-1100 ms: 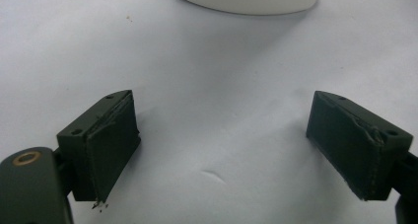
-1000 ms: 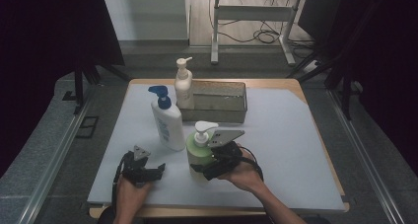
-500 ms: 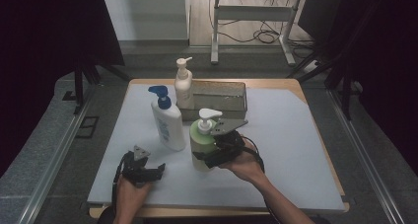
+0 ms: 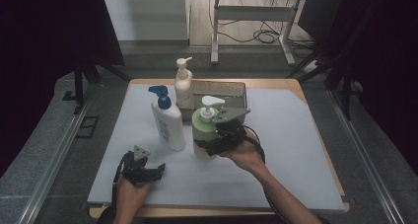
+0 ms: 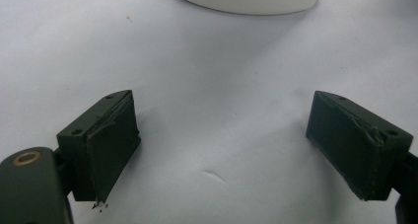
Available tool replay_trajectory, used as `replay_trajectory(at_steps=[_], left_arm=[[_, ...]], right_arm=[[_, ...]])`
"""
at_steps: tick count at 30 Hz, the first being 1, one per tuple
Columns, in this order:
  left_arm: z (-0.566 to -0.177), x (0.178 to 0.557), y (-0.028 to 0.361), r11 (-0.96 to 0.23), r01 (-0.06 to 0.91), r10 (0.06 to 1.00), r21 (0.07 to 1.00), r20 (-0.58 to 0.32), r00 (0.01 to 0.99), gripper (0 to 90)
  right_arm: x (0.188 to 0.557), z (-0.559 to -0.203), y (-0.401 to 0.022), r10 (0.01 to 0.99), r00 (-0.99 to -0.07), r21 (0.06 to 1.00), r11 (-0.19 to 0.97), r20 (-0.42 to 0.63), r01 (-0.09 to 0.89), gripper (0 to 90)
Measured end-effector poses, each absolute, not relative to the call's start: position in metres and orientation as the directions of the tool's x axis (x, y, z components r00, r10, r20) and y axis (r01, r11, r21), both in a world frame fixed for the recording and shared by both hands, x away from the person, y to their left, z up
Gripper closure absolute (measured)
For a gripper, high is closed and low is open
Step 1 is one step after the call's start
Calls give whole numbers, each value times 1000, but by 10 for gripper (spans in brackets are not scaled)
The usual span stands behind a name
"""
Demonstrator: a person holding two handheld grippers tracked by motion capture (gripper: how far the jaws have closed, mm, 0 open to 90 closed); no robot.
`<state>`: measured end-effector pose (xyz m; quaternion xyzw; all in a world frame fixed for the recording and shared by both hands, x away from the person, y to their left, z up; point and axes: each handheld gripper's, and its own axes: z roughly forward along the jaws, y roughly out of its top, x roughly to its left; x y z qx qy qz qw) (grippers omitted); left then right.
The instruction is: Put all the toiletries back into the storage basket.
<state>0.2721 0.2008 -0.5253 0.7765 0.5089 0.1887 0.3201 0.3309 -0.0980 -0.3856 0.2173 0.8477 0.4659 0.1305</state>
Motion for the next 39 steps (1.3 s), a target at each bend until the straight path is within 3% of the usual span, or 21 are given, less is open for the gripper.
replay_trajectory(at_steps=[39], left_arm=[[-525, 272, 201, -276, 669, 911, 690, -33, 410, 118]], right_arm=[[407, -352, -96, 632, -771, 867, 423, -74, 264, 121]])
